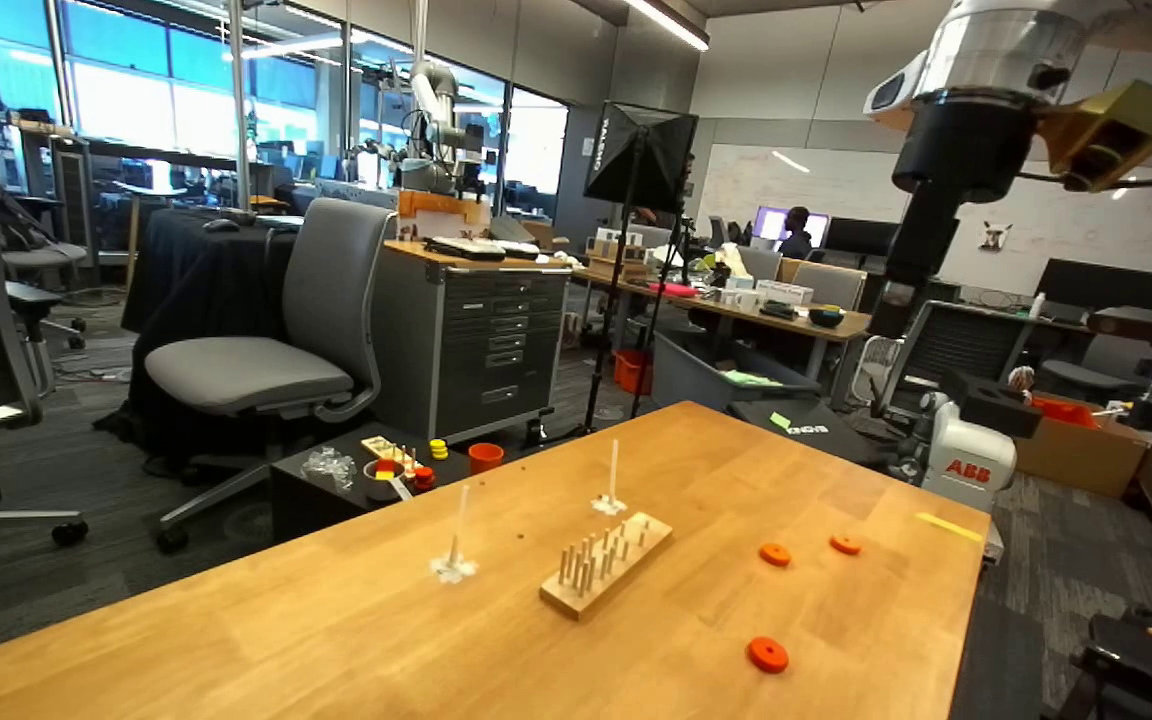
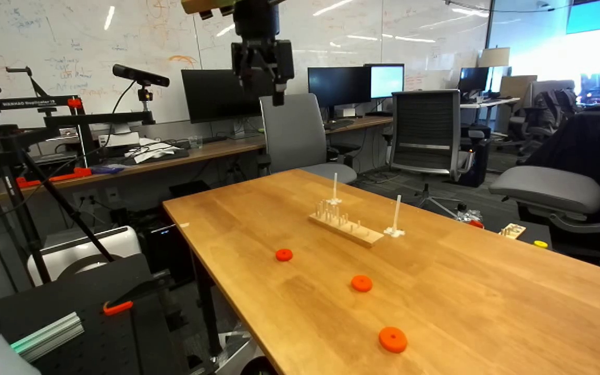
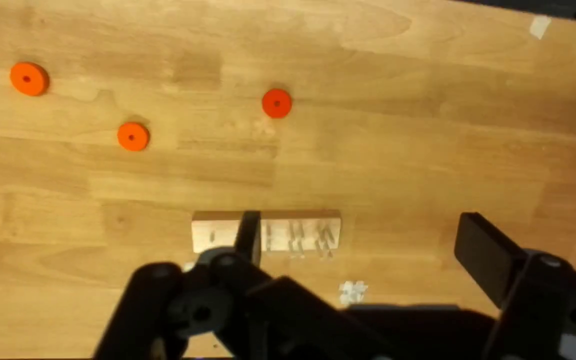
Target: Pick up two orange small objects from the table and put them on top of each other on the wooden holder.
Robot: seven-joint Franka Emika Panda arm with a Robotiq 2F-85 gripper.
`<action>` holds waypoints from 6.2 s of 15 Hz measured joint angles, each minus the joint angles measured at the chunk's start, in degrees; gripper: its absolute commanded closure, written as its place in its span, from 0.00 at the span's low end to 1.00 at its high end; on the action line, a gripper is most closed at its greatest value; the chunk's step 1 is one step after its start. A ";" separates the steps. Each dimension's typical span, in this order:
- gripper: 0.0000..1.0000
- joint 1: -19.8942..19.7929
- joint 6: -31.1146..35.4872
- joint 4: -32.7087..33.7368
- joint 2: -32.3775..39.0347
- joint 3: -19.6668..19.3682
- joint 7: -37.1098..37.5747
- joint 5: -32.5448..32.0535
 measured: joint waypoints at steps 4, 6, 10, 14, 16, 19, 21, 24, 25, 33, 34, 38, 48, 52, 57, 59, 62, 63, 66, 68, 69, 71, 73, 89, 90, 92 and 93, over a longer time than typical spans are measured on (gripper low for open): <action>0.00 -4.23 4.20 4.66 4.56 -3.48 1.10 0.31; 0.00 -5.41 4.76 6.54 6.94 -4.43 1.72 0.64; 0.00 -5.53 -0.15 6.55 7.70 -3.66 0.21 -5.69; 0.00 -5.55 -0.47 6.45 7.96 -3.60 0.02 -5.76; 0.00 -5.53 -2.09 6.39 8.09 -3.52 -1.16 -7.02; 0.00 -5.43 -5.58 4.93 7.77 -3.38 -6.14 -9.52; 0.00 -5.36 -5.80 4.35 7.58 -3.30 -7.07 -9.92; 0.00 -5.21 -8.16 4.10 7.77 -2.74 -8.86 -13.41; 0.00 -5.00 -9.32 3.87 7.89 -2.48 -10.43 -14.11; 0.00 -4.03 -12.07 3.66 7.93 -1.56 -14.02 -15.59; 0.00 -4.03 -12.09 3.65 7.93 -1.56 -14.04 -15.60; 0.00 -3.73 -13.43 3.53 8.29 -1.01 -18.40 -19.59; 0.00 -2.71 -14.44 3.65 8.55 -0.14 -22.20 -23.31; 0.00 -3.35 -11.99 5.43 10.12 -2.62 -25.34 -17.97; 0.00 -6.26 -11.99 11.10 16.65 -5.76 -28.18 -17.07; 0.00 -7.83 -12.28 14.26 20.18 -6.54 -28.54 -17.08; 0.00 -9.12 -12.22 16.52 23.41 -6.83 -28.55 -17.08; 0.00 -9.11 -12.22 16.39 23.43 -6.74 -28.54 -17.08; 0.00 -9.05 -12.22 16.36 23.25 -6.33 -28.49 -17.08; 0.00 -9.06 -12.22 16.39 23.67 -6.16 -27.98 -17.08; 0.00 -9.05 -12.04 16.46 24.10 -5.98 -27.19 -17.07; 0.00 -9.05 -11.06 17.01 25.62 -5.67 -25.21 -16.31; 0.00 -9.06 -9.92 18.34 28.09 -5.65 -23.24 -15.49; 0.00 -9.85 -6.28 28.44 45.76 -6.64 -14.35 -16.40; 0.00 -9.82 -6.22 28.27 45.82 -6.56 -14.33 -16.61; 0.00 -9.59 -5.75 28.08 46.42 -6.48 -13.76 -17.23; 0.00 -9.44 -5.53 28.12 47.02 -6.47 -13.30 -17.77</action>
